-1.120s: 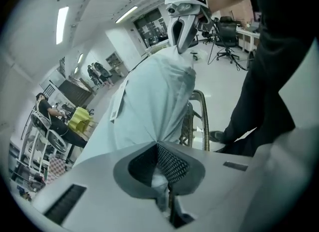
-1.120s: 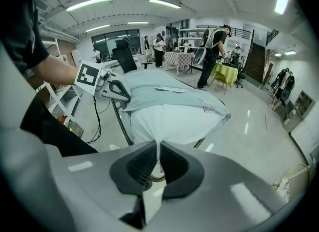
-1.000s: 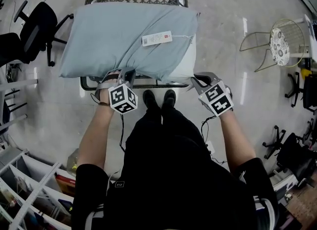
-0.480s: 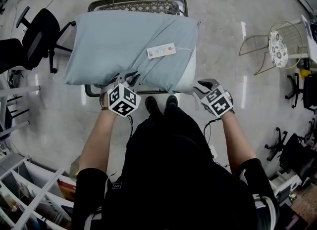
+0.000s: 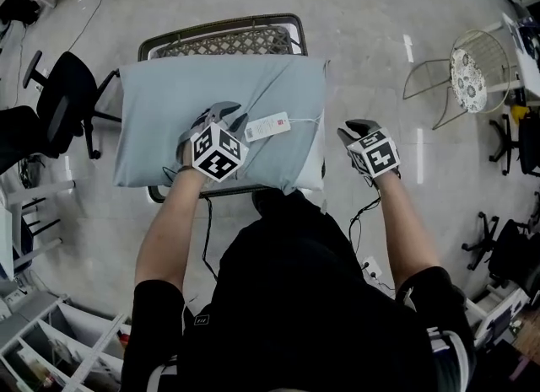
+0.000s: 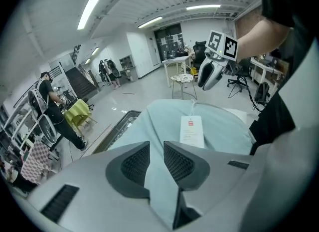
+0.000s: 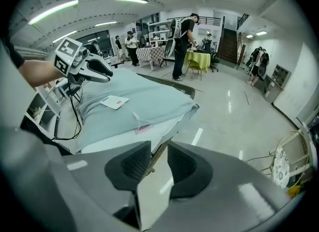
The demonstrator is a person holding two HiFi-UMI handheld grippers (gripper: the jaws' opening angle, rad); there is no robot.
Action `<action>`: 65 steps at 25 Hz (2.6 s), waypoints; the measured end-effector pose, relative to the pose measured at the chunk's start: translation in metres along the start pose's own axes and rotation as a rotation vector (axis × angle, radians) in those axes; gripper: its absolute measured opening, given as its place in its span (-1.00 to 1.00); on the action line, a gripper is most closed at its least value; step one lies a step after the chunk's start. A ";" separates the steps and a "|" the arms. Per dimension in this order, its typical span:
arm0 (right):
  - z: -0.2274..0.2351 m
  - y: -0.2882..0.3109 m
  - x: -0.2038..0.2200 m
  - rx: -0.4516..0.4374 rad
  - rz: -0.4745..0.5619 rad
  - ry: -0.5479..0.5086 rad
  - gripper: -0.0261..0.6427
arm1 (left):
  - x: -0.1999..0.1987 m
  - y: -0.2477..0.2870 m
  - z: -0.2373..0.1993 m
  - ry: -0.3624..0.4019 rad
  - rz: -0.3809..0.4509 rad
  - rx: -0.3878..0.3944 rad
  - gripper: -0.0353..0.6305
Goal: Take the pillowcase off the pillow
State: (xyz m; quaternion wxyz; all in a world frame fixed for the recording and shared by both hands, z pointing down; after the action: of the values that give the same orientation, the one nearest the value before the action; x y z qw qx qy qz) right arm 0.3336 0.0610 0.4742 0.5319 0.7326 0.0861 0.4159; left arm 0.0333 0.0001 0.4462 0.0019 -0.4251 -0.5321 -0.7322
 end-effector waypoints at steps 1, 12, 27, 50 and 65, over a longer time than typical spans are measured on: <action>0.010 0.011 -0.003 -0.011 -0.003 0.013 -0.57 | -0.010 0.010 -0.009 -0.003 -0.006 0.002 -0.62; 0.102 0.140 -0.018 -0.313 -0.030 0.072 -0.17 | -0.062 0.141 -0.097 -0.001 -0.187 0.072 -0.38; 0.079 0.150 -0.077 -0.537 0.109 -0.280 -0.69 | -0.054 0.175 -0.112 0.259 -0.496 0.297 -0.83; 0.107 0.104 -0.084 -0.423 0.081 -0.275 -0.83 | 0.002 0.093 -0.209 0.357 -0.584 0.078 -0.88; 0.110 0.143 -0.163 -0.399 -0.047 -0.408 0.01 | -0.040 0.131 -0.182 0.280 -0.420 0.179 -0.45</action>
State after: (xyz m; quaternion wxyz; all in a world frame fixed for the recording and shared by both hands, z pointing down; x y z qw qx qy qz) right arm 0.2612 -0.1696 0.5013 0.6814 0.6798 -0.0894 0.2562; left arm 0.0053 -0.2162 0.5098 -0.0389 -0.1983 -0.6660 -0.7181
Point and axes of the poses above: the fingertips, and each gripper's own axes: y forward along the fingers, z to its right, x out of its underside, the point moved 7 cm from there along -y, backward along the fingers, and after that the axes turned 15 degrees about -y, right-handed, at the moved point
